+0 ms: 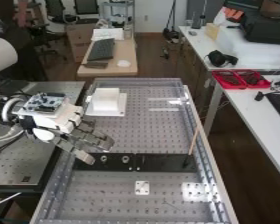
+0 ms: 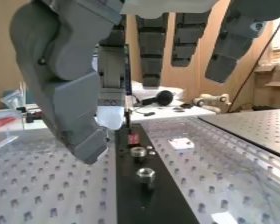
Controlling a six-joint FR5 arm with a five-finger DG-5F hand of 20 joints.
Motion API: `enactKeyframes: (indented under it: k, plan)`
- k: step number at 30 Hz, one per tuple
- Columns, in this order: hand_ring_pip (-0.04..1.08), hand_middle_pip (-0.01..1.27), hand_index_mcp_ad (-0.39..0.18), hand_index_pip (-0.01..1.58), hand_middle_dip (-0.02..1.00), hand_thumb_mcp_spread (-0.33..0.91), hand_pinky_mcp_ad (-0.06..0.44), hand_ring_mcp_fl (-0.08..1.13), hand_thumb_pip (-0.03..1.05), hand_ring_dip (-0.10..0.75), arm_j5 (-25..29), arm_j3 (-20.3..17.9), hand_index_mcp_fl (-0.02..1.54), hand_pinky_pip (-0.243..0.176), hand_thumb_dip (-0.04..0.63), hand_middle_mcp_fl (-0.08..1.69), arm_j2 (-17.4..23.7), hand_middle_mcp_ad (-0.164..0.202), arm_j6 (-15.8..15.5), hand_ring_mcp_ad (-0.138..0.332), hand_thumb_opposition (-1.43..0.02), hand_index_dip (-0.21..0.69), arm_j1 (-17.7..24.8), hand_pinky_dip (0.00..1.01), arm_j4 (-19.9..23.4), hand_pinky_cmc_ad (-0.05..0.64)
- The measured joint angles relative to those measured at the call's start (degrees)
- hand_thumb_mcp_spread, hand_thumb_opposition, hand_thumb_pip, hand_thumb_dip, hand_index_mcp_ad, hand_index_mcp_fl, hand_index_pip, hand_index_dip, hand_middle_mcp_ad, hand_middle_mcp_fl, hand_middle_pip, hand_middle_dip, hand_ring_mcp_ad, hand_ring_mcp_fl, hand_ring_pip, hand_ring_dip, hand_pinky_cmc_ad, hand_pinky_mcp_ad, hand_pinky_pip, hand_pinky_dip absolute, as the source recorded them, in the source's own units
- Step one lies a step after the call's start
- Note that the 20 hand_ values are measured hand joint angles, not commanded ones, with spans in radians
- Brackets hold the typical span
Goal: Grab the smaller nut and place it in the white container
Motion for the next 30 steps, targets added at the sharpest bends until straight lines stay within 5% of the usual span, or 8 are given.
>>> enactKeyframes:
  k: [14,30]
  plan:
    - [0.09,0.12,-0.12,1.54,0.27,0.49,0.279,0.06,0.56,0.112,-4.1,3.7,0.37,0.066,0.265,0.3,5.1,0.084,-2.1,0.115,-0.95,0.283,7.7,0.24,-8.1,0.34]
    - [0.1,0.12,-0.12,1.56,0.27,0.51,0.279,0.06,0.56,0.117,-9.5,9.1,0.38,0.066,0.269,0.3,3.0,0.082,-1.9,0.113,-0.96,0.288,15.7,0.24,-13.6,0.34]
